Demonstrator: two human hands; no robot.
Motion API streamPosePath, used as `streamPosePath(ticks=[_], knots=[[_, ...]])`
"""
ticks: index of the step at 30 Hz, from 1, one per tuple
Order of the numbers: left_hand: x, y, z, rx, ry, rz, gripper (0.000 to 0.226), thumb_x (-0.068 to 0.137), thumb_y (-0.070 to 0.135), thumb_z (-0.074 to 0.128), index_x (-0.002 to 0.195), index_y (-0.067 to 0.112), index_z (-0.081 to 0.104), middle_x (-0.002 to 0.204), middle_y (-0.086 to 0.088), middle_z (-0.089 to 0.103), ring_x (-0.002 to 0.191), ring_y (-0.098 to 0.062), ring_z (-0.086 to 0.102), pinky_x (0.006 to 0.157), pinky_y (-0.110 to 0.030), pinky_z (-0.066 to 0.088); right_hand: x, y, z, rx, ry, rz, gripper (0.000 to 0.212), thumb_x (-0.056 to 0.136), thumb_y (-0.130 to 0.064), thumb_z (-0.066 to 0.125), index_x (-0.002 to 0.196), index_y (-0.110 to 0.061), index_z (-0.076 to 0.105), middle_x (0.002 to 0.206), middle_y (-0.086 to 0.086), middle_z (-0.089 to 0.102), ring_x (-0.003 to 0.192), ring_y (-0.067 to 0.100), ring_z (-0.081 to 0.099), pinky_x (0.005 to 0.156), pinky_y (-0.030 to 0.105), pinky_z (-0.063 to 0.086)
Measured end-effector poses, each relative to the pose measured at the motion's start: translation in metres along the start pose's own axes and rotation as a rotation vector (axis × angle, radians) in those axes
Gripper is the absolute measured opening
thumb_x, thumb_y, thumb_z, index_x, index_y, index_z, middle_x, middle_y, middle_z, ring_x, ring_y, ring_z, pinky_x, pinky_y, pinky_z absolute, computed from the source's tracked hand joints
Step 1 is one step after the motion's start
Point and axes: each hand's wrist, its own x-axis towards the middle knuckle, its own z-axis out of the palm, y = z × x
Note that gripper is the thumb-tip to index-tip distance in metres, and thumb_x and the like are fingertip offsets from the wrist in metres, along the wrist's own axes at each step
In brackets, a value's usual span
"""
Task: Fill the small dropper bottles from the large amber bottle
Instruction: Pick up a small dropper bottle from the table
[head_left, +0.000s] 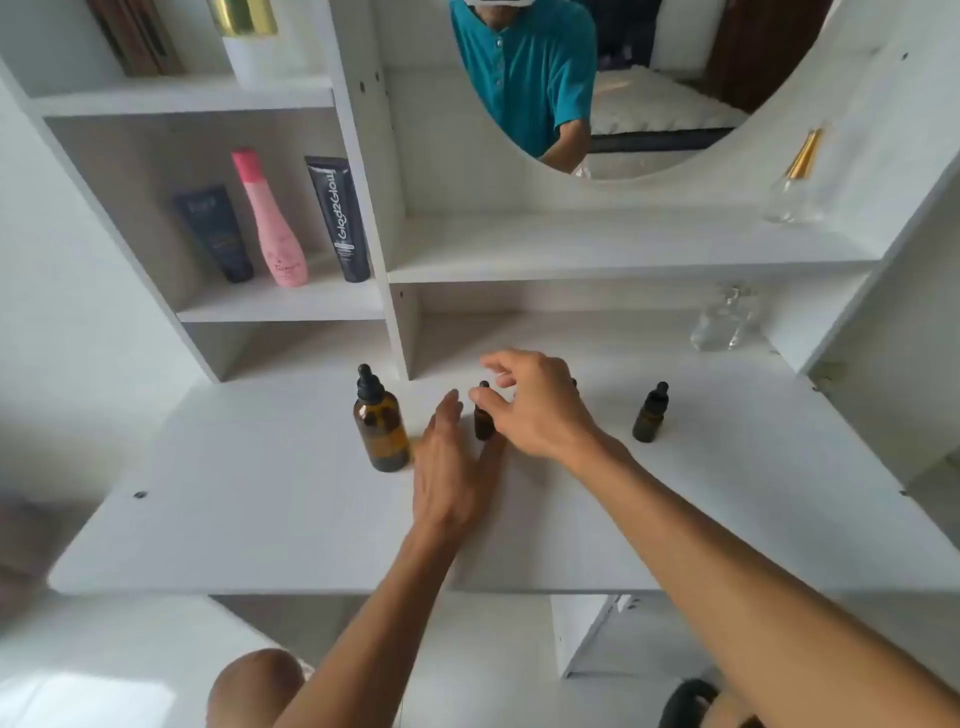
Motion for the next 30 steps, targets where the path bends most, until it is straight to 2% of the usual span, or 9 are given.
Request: streamPosePath(ticks=[2,4,9,13,16,18,20,23,30], knots=[[0.002,0.0,0.002,0.007,0.035,0.038,0.048,0.094,0.033,0.064,0.137,0.02,0.048,0.125,-0.004,0.066,0.114,-0.027,0.061,0.081,-0.033,0.05,0.0,0.0,0.003,-0.01,0.014,0.007,0.037,0.091,-0.029,0.071,0.125,-0.015,0.066,0.123,0.0,0.069,0.111,0.014,0.065,0.085,0.015,0.04],[0.0,0.0,0.003,0.017,0.033,0.037,0.033,0.092,0.029,0.062,0.123,0.023,0.053,0.109,0.0,0.069,0.098,-0.027,0.065,0.074,-0.043,0.055,-0.003,0.002,0.008,-0.02,0.033,0.006,0.03,0.089,-0.027,0.074,0.116,-0.014,0.069,0.111,0.001,0.073,0.103,0.017,0.068,0.085,0.019,0.047],[-0.002,-0.004,0.003,-0.004,0.081,0.035,0.026,0.09,0.02,0.061,0.116,0.02,0.063,0.102,-0.001,0.073,0.09,-0.023,0.066,0.075,-0.043,0.056,-0.011,0.005,0.012,0.004,0.059,0.001,0.02,0.088,-0.023,0.075,0.105,-0.012,0.071,0.094,-0.001,0.073,0.089,0.017,0.068,0.086,0.029,0.054],[-0.005,-0.011,0.003,-0.037,0.09,0.081,0.014,0.089,0.024,0.065,0.102,0.02,0.068,0.091,0.006,0.072,0.082,-0.015,0.064,0.066,-0.029,0.049,-0.022,0.006,0.013,0.058,0.055,-0.005,0.023,0.087,-0.02,0.076,0.109,-0.014,0.071,0.094,-0.002,0.073,0.091,0.012,0.065,0.083,0.022,0.051],[-0.005,-0.017,0.003,0.021,0.064,0.124,0.003,0.087,0.026,0.066,0.086,0.023,0.064,0.078,0.007,0.068,0.073,-0.017,0.058,0.059,-0.027,0.042,-0.029,0.006,0.012,0.072,0.042,-0.007,0.024,0.087,-0.018,0.076,0.11,-0.013,0.071,0.094,-0.003,0.071,0.089,0.006,0.061,0.074,0.005,0.041],[-0.005,-0.018,0.003,0.039,0.064,0.139,0.016,0.086,0.024,0.066,0.075,0.029,0.055,0.069,0.008,0.063,0.069,-0.018,0.052,0.057,-0.027,0.037,-0.032,0.005,0.011,0.071,0.044,-0.011,0.023,0.087,-0.017,0.076,0.109,-0.013,0.071,0.094,-0.003,0.071,0.089,0.005,0.06,0.071,0.001,0.039],[-0.006,-0.017,0.001,0.055,0.075,0.145,0.03,0.085,0.022,0.066,0.067,0.033,0.045,0.062,0.011,0.054,0.065,-0.015,0.043,0.054,-0.025,0.031,-0.034,0.005,0.011,0.074,0.058,-0.03,0.021,0.086,-0.019,0.077,0.104,-0.012,0.071,0.093,-0.002,0.073,0.086,0.009,0.064,0.073,0.005,0.045],[-0.006,-0.017,0.0,0.049,0.078,0.146,0.033,0.084,0.024,0.068,0.065,0.033,0.043,0.06,0.012,0.051,0.062,-0.012,0.04,0.053,-0.024,0.03,-0.034,0.005,0.012,0.054,0.071,-0.043,0.018,0.084,-0.022,0.079,0.096,-0.011,0.071,0.086,0.0,0.072,0.082,0.017,0.068,0.077,0.029,0.055],[-0.002,-0.023,0.002,0.025,0.034,0.123,0.008,0.085,0.031,0.065,0.079,0.024,0.064,0.075,-0.002,0.064,0.069,-0.017,0.053,0.058,-0.027,0.04,-0.031,0.003,0.006,-0.024,-0.021,-0.052,0.017,0.089,-0.018,0.073,0.106,-0.015,0.071,0.093,-0.002,0.074,0.088,0.017,0.066,0.087,0.033,0.053]])
